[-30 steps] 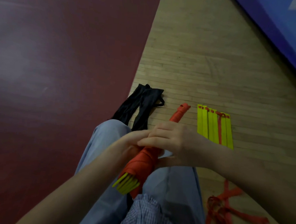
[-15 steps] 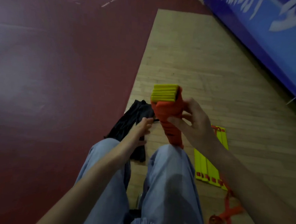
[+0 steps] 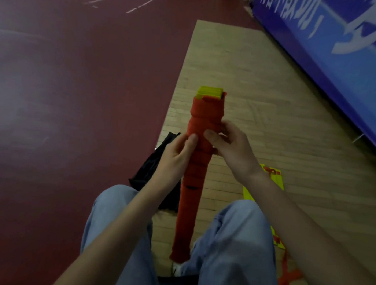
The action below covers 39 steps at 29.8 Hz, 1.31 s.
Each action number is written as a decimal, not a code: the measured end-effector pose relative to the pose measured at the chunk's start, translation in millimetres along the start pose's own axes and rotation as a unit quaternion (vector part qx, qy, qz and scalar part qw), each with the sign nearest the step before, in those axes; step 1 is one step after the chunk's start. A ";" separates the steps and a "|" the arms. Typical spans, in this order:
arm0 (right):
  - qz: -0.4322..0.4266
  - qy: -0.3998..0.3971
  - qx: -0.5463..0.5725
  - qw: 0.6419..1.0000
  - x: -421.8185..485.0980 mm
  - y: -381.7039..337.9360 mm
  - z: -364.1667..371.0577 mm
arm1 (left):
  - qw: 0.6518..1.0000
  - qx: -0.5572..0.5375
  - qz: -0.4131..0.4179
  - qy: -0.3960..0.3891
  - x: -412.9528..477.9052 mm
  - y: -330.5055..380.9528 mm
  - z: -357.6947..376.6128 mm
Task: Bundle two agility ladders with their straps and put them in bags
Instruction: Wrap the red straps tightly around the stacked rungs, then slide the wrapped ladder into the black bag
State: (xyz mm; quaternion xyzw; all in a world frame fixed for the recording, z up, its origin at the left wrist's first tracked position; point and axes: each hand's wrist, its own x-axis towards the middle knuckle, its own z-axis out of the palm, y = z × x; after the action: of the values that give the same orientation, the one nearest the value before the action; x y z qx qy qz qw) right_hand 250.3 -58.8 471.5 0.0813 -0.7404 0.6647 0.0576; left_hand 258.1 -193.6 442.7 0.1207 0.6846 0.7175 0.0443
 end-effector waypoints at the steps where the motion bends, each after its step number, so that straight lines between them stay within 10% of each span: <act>1: 0.025 0.005 0.014 1.000 -1.3 4.6 4.0 | 1.000 -0.001 -0.003 0.004 -1.9 0.9 -2.9; 13: 0.236 -0.061 0.042 0.969 42.4 100.6 23.9 | 0.989 -0.015 -0.146 0.035 36.4 -94.1 -30.9; 22: 0.355 -0.023 0.046 0.933 84.8 236.7 19.8 | 0.918 0.062 -0.382 -0.091 120.4 -199.5 -42.4; 29: 0.438 0.024 0.032 0.898 117.7 346.6 11.2 | 0.871 0.192 -0.451 -0.025 194.0 -310.0 -82.4; 34: 0.470 0.083 0.049 0.877 121.3 404.6 6.2 | 0.773 0.329 -0.509 -0.188 193.4 -384.9 -101.5; 39: 0.487 0.088 0.058 0.867 133.4 449.0 3.1 | 0.745 0.427 -0.373 -0.351 218.6 -442.3 -85.2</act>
State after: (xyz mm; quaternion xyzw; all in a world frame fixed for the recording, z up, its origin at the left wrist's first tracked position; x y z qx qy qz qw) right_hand 31.2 -21.4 59.1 -0.3457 -0.6379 0.6542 -0.2135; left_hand -18.1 -200.4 25.2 0.1052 0.8462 0.1835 0.4891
